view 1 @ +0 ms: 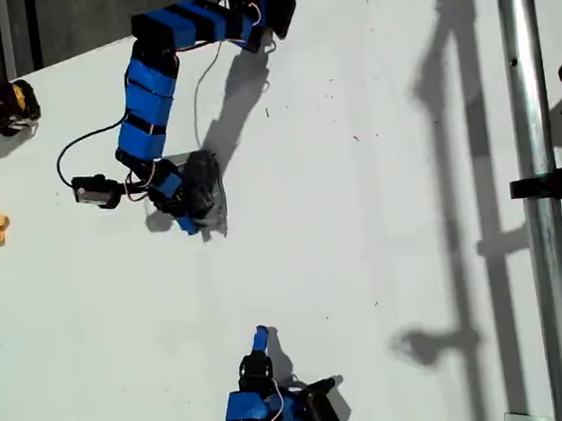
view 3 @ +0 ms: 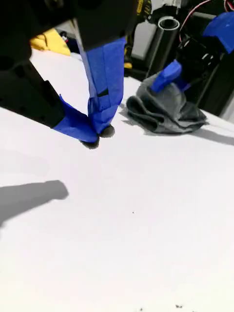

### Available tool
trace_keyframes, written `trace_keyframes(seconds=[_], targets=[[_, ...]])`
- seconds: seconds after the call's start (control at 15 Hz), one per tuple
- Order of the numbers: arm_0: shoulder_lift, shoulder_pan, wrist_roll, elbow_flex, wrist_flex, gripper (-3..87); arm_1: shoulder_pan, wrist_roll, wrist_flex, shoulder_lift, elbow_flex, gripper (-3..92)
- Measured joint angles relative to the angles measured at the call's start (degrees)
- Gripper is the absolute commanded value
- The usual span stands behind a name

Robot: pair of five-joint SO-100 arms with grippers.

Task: Grasp corners of a towel and fold twice.

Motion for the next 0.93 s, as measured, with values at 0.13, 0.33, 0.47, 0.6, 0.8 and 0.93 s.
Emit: trace_keyframes(seconds=[0.13, 0.33, 0.47, 0.6, 0.8, 0.93], targets=[[0.00, 0.00, 0.00, 0.00, 0.00, -1.2, -0.44, -1.85, 0.97, 1.58, -0.35, 54.5], [0.00, 0.00, -0.79, 0.00, 0.00, 0.2, 0.09, -2.72, 2.46, 11.07, -0.35, 51.9], [0.00, 0.00, -2.37, 0.00, 0.70, 5.3, 2.81, -2.72, 5.19, 21.45, 1.14, 40.0], [0.00, 0.00, -4.22, 0.00, 0.97, 5.2, 6.42, -2.37, 8.53, 36.74, 10.28, 7.0], [0.00, 1.58, -9.93, 0.26, -0.44, 8.1, 11.34, 2.90, 16.26, 64.07, 32.70, -0.2], [0.00, 3.96, -10.72, 0.35, -1.49, 6.9, 10.11, 6.86, 16.52, 83.85, 52.91, -0.2]])
